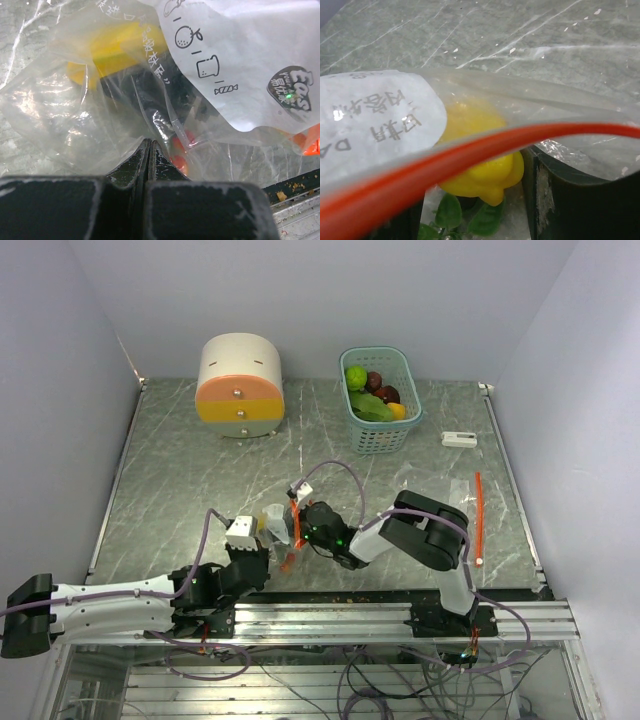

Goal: Open the zip-top bag and remove the fake food
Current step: Pick up the fake fruit from the zipper food storage bag.

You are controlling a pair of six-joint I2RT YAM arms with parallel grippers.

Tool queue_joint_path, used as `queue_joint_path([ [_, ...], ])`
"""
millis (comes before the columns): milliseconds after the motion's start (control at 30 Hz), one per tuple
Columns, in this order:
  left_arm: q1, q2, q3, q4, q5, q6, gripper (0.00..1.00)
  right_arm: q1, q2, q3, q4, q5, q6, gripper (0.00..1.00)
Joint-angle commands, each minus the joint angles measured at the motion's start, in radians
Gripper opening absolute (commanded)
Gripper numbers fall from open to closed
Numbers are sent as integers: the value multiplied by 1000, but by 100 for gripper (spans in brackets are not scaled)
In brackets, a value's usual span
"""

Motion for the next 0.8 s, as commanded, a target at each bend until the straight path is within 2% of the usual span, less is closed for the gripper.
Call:
queue_joint_path([
  [0, -4, -11, -2, 16, 14, -11, 7, 0, 9, -10, -83, 86, -47, 58],
  [200, -4, -31, -6, 4, 8, -21, 7, -17, -80, -89, -97, 136, -40, 40],
  [467, -4, -41, -7, -10, -5, -38, 7, -42, -245, -257, -82, 171, -28, 38],
  [767, -4, -25, -2, -13, -15, -52, 7, -99, -545, -472, -95, 185, -9, 35],
])
